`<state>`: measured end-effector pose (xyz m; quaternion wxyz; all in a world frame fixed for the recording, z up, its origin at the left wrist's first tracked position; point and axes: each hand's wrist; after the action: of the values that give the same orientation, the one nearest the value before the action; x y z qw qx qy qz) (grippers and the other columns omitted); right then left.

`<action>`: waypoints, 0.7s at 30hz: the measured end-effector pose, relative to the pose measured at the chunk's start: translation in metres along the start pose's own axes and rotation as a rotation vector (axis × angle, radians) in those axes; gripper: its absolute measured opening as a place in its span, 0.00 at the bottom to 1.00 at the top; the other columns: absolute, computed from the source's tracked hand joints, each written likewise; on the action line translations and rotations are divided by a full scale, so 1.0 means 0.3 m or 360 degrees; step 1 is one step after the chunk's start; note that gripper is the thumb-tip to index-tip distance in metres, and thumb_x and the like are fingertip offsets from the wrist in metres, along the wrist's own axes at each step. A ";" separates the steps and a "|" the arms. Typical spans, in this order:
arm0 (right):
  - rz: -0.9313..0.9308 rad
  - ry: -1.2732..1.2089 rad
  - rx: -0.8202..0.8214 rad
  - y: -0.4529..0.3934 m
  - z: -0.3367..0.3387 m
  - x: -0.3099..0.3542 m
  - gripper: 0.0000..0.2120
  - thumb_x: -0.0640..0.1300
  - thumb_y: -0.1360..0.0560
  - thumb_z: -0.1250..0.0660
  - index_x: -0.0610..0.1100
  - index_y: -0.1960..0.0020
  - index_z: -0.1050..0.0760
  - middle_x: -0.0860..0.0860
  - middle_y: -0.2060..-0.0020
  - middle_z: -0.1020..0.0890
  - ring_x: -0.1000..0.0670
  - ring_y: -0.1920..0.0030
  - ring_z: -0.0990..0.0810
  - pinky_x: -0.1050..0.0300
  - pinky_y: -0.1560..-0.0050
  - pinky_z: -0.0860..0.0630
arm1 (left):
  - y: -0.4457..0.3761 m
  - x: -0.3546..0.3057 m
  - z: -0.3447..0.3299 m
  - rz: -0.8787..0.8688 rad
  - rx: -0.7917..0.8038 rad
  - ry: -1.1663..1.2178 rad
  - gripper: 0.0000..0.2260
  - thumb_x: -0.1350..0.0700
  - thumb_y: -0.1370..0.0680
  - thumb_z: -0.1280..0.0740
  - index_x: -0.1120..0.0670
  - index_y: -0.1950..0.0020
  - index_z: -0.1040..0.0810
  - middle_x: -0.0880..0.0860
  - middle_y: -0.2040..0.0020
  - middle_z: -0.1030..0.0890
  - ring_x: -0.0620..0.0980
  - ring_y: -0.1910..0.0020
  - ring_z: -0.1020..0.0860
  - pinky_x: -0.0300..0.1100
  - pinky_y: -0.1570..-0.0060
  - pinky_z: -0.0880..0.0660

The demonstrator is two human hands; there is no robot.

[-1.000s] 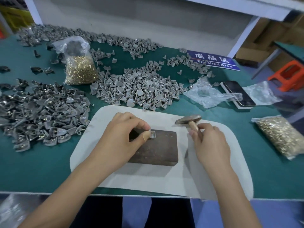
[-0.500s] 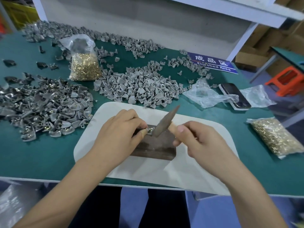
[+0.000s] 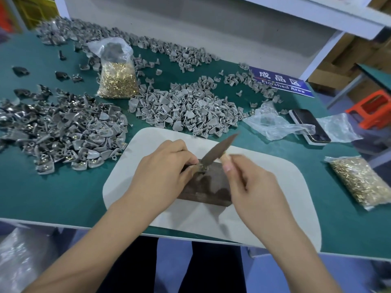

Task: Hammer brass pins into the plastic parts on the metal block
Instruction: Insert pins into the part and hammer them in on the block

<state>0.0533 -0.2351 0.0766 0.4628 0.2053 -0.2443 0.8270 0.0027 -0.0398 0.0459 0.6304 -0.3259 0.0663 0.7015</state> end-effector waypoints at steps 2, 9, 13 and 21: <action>-0.0040 0.0073 0.0010 0.002 0.002 -0.003 0.12 0.60 0.17 0.44 0.57 0.50 0.26 0.55 0.72 0.28 0.47 0.67 0.28 0.46 0.65 0.27 | 0.001 0.001 0.000 0.0010 0.0000 0.0002 0.02 0.49 0.22 0.29 0.43 0.50 0.17 0.42 0.55 0.27 0.44 0.49 0.28 0.45 0.58 0.28; -0.0075 0.0138 0.0041 0.012 0.005 0.014 0.12 0.60 0.18 0.45 0.57 0.48 0.26 0.54 0.72 0.28 0.45 0.66 0.27 0.48 0.66 0.28 | -0.003 0.004 0.007 0.0005 -0.0001 0.0030 0.01 0.50 0.23 0.28 0.44 0.53 0.16 0.41 0.56 0.25 0.42 0.50 0.27 0.42 0.58 0.29; -0.0121 -0.0063 -0.0293 0.021 0.023 0.017 0.12 0.60 0.16 0.45 0.60 0.43 0.25 0.58 0.65 0.23 0.51 0.65 0.26 0.51 0.64 0.26 | -0.007 0.007 0.015 -0.0001 0.0021 0.0061 0.01 0.49 0.23 0.27 0.44 0.53 0.16 0.41 0.55 0.24 0.42 0.50 0.26 0.45 0.56 0.26; -0.0113 0.0066 -0.0141 0.019 0.031 0.012 0.11 0.60 0.17 0.44 0.59 0.48 0.25 0.57 0.69 0.26 0.48 0.68 0.29 0.49 0.66 0.31 | -0.016 0.014 0.022 -0.0029 0.0048 0.0086 0.01 0.49 0.23 0.27 0.45 0.53 0.15 0.42 0.56 0.22 0.43 0.51 0.25 0.45 0.56 0.26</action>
<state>0.0475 -0.2408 0.0849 0.5054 0.1759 -0.2635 0.8026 0.0047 -0.0318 0.0502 0.6395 -0.3359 0.0910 0.6856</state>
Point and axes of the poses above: each hand's wrist, its own y-axis away from the middle knuckle, its own z-axis out of the back of the hand, x = y × z
